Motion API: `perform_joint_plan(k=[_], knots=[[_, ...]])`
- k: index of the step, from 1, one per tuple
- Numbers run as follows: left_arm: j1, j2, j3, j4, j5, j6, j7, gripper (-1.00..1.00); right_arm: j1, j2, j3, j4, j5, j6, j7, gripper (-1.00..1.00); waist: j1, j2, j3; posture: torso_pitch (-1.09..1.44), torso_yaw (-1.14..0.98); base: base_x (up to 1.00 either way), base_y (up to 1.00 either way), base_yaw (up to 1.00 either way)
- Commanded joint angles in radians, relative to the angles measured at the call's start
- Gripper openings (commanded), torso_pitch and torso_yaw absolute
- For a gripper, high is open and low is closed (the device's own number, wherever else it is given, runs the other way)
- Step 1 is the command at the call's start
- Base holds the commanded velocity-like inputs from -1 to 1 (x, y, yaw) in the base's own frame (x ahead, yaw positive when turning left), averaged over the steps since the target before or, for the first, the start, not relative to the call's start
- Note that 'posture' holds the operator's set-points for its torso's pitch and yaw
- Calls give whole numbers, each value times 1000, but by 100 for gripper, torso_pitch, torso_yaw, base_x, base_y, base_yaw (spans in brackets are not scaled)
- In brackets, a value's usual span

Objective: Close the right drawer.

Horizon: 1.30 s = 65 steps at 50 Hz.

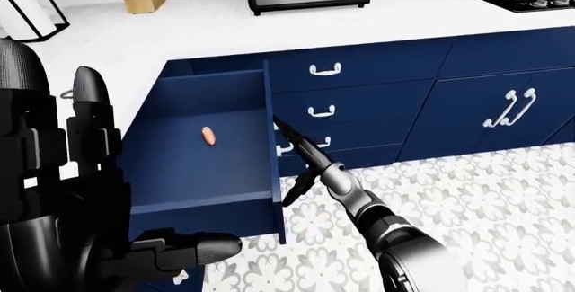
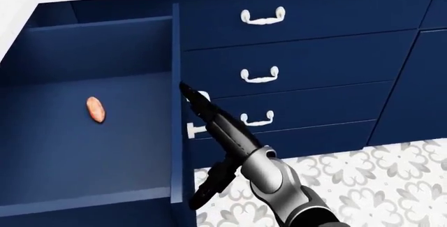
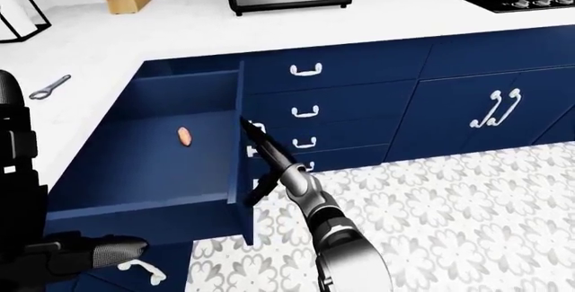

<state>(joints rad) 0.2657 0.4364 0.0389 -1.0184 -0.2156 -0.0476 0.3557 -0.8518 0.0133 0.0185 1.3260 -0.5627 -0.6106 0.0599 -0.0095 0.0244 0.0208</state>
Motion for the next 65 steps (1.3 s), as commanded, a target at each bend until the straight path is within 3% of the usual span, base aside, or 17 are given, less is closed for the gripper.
perform_joint_plan(k=[1, 27, 65], knots=[[-7, 8, 14, -28, 4, -21, 2, 100, -32, 29, 27, -31, -29, -61, 45, 100, 8, 4, -18, 0, 0, 0, 0, 0], [-9, 31, 23, -29, -14, -21, 20, 100, -48, 57, 25, -36, -5, -48, 151, 100, -2, 10, -17, 0, 0, 0, 0, 0], [-3, 27, 25, -29, -16, -27, 18, 100, -88, 120, 42, -34, -7, -22, 207, 100, -3, 14, -10, 0, 0, 0, 0, 0]])
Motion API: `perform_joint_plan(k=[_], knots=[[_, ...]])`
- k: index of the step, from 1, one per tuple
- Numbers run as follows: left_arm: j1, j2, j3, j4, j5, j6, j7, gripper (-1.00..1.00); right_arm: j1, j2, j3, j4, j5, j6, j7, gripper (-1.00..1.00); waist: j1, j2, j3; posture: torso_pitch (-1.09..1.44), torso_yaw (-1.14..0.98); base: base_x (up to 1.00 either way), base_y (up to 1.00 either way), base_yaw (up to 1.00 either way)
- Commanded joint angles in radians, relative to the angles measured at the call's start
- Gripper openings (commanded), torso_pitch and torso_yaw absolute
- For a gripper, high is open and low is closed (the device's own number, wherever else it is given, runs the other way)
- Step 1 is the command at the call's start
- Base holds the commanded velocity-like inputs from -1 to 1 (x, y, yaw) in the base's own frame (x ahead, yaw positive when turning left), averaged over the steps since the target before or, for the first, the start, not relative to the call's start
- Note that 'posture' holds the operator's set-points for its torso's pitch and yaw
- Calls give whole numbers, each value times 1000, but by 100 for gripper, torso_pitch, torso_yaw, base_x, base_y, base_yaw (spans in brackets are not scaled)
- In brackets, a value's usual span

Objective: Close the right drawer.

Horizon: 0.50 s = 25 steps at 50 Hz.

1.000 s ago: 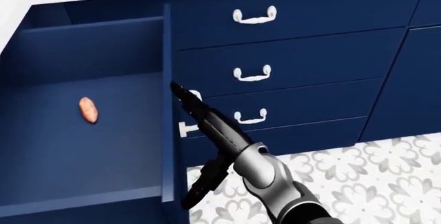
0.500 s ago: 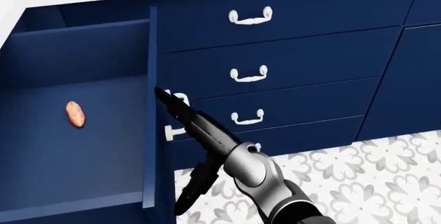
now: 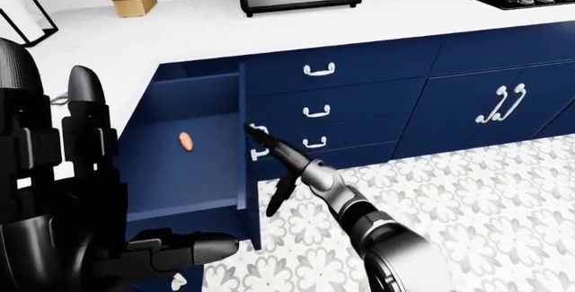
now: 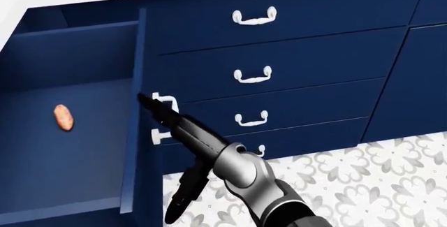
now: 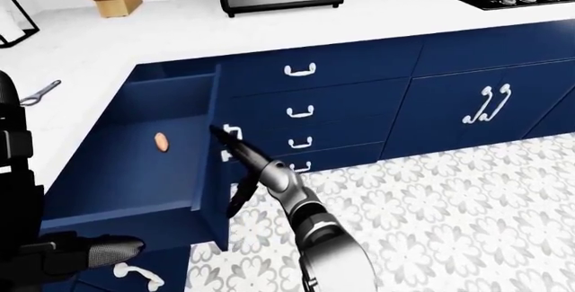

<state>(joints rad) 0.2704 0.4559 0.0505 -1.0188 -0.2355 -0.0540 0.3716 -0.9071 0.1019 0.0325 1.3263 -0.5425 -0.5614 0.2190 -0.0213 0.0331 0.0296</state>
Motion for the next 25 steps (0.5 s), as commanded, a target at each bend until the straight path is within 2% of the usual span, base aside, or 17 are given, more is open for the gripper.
perform_joint_plan(k=[1, 25], knots=[[-8, 9, 14, -28, 3, -20, 2, 100, -34, 34, 28, -34, -28, -70, 50, 100, 9, 6, -19, 0, 0, 0, 0, 0], [-13, 38, 27, -28, -24, -18, 27, 100, -77, 93, 35, -34, -36, -43, 91, 100, 6, 14, -25, 0, 0, 0, 0, 0]])
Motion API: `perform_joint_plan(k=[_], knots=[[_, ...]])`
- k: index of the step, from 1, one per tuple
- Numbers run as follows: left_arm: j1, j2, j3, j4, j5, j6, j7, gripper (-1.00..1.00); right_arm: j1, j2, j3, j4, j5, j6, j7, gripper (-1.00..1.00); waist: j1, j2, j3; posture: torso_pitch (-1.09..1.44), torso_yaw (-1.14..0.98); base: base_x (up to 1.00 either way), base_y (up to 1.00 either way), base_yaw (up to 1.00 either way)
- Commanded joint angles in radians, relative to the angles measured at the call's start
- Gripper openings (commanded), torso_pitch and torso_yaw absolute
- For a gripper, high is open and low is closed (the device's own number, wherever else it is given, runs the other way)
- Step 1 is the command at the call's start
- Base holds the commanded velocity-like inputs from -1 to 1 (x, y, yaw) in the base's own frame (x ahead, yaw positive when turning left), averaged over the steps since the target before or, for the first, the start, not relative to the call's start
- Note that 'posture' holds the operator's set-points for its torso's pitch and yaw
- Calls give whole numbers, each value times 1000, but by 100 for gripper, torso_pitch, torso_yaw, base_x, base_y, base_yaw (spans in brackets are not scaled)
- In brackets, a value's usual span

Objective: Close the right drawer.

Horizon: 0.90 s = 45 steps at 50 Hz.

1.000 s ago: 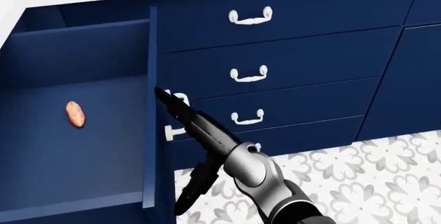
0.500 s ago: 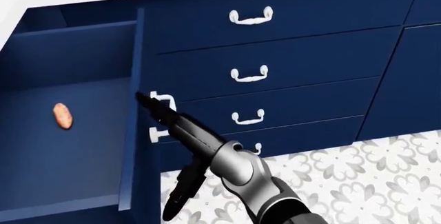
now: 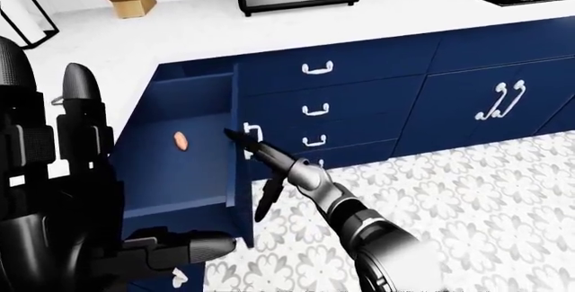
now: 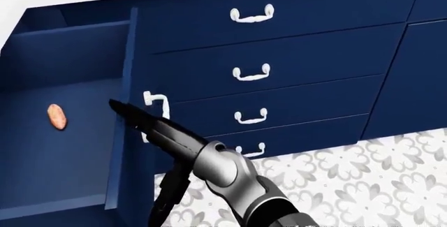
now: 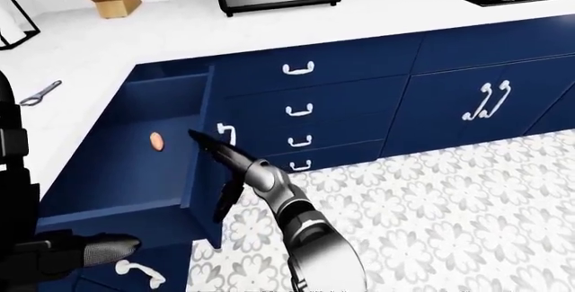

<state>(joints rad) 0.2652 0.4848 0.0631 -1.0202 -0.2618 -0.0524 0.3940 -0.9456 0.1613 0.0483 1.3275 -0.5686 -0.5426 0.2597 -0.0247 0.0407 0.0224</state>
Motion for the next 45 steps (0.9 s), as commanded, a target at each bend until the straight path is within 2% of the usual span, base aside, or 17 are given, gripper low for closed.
perform_joint_plan(k=[1, 11, 23, 29, 33, 37, 40, 45], knots=[[-8, 11, 16, -27, 1, -20, 5, 100, -42, 35, 18, -36, -7, -61, 52, 100, 9, 7, -18, 0, 0, 0, 0, 0], [-7, 13, 14, -27, 1, -21, 8, 100, -53, 13, 7, -44, 12, -60, 55, 100, 7, 8, -18, 0, 0, 0, 0, 0], [-5, -11, 4, -27, 20, -19, -12, 100, -94, -156, -43, -149, 133, -11, 61, 100, 25, -2, -13, 0, 0, 0, 0, 0], [-7, -20, 3, -27, 25, -15, -20, 100, -64, -244, -66, -311, 199, 55, 59, 100, 31, -11, -15, 0, 0, 0, 0, 0], [-9, -27, 2, -27, 29, -11, -26, 100, 51, -285, -83, -624, 245, 193, 69, 100, 37, -18, -15, 0, 0, 0, 0, 0], [-7, -35, -4, -27, 38, -12, -33, 100, 267, -294, -105, -1142, 261, 409, 38, 100, 47, -27, -14, 0, 0, 0, 0, 0], [-9, -41, -7, -27, 46, -9, -38, 100, 394, -288, -122, -1356, 269, 461, -29, 100, 49, -29, -12, 0, 0, 0, 0, 0], [-7, -59, -12, -27, 58, -6, -54, 100, 574, -279, -155, -1572, 332, 501, -120, 100, 48, -32, -15, 0, 0, 0, 0, 0]])
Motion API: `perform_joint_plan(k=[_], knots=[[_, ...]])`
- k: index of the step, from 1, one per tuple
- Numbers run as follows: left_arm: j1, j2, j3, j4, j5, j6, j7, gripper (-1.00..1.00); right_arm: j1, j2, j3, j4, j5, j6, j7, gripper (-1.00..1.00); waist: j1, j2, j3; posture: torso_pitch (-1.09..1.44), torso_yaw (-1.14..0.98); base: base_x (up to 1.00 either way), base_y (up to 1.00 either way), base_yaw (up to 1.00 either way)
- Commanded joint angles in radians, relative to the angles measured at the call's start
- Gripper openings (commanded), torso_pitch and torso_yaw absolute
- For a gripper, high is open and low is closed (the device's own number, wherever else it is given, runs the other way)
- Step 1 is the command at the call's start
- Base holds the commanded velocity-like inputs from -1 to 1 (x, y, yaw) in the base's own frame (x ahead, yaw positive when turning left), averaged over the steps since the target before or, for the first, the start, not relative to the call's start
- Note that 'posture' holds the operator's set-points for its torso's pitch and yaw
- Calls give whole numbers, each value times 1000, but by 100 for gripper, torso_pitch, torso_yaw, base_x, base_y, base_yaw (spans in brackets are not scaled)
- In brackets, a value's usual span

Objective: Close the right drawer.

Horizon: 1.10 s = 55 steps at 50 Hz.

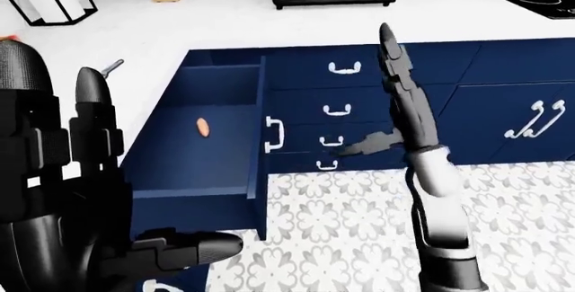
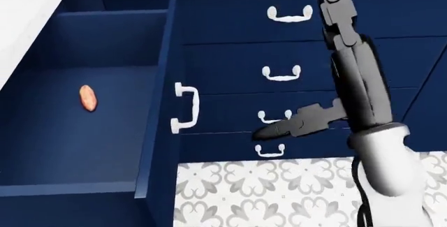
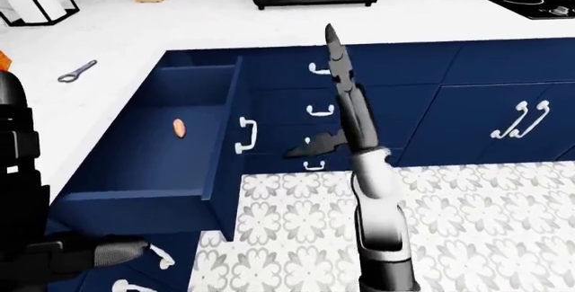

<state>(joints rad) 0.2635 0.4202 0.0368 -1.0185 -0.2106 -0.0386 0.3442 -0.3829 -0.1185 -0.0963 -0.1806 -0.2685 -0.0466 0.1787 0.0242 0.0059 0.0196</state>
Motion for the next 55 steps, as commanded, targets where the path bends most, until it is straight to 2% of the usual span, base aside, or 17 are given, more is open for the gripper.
perform_joint_plan(k=[1, 5, 9, 11, 16, 18, 21, 22, 23, 27, 37, 42, 49, 52, 55], knots=[[-7, 3, 15, -28, 8, -20, -6, 100, 32, -5, -9, -81, 26, 4, -52, 100, -1, 2, -13, 0, 0, 0, 0, 0], [-10, -20, 7, -28, 26, -10, -25, 100, 157, 12, -50, -189, 81, -14, -125, 100, -2, 0, -13, 0, 0, 0, 0, 0], [-8, -50, -4, -28, 48, -5, -52, 100, 262, 26, -50, -212, 90, -80, -156, 100, -3, 0, -10, 0, 0, 0, 0, 0], [-9, -62, -6, -28, 56, -3, -63, 100, 276, 34, -49, -186, 94, -104, -170, 100, -6, 0, -9, 0, 0, 0, 0, 0], [0, -92, -21, -28, 86, -11, -89, 100, 302, 39, -89, -219, 124, -128, -242, 100, -10, 0, -12, 0, 0, 0, 0, 0], [7, -95, -9, -28, 77, -18, -95, 100, 305, 38, -103, -213, 129, -134, -272, 100, -8, -1, -11, 0, 0, 0, 0, 0], [-8, -101, -12, -28, 79, 0, -99, 100, 309, 31, -151, -258, 148, -111, -328, 100, -7, -2, -11, 0, 0, 0, 0, 0], [-11, -110, -23, -28, 95, 4, -104, 100, 323, 35, -234, -288, 156, -98, -416, 100, -5, -3, -11, 0, 0, 0, 0, 0], [-10, -122, -28, -28, 104, 5, -114, 100, 328, 29, -239, -289, 162, -97, -434, 100, -6, -3, -12, 0, 0, 0, 0, 0], [-10, -151, -28, -28, 116, 7, -139, 100, 335, 18, -232, -282, 164, -105, -461, 100, -2, -10, -9, 0, 0, 0, 0, 0], [-20, -202, -31, -28, 145, 25, -189, 100, 343, 16, -253, -291, 166, -103, -502, 100, -5, -13, -9, 0, 0, 0, 0, 0], [-79, -220, -57, -28, 188, 76, -214, 100, 340, 13, -248, -278, 168, -106, -505, 100, -5, -15, -11, 0, 0, 0, 0, 0], [-179, -380, -115, -28, 339, 181, -387, 100, 339, 12, -246, -268, 167, -112, -508, 100, -3, -21, -13, 0, 0, 0, 0, 0], [-209, -455, -168, -28, 434, 204, -470, 100, 338, 12, -242, -265, 164, -114, -508, 100, -3, -26, -13, 0, 0, 0, 0, 0], [-232, -504, -192, -29, 484, 226, -522, 100, 338, 12, -243, -267, 169, -111, -506, 100, -3, -33, -13, 0, 0, 0, 0, 0]])
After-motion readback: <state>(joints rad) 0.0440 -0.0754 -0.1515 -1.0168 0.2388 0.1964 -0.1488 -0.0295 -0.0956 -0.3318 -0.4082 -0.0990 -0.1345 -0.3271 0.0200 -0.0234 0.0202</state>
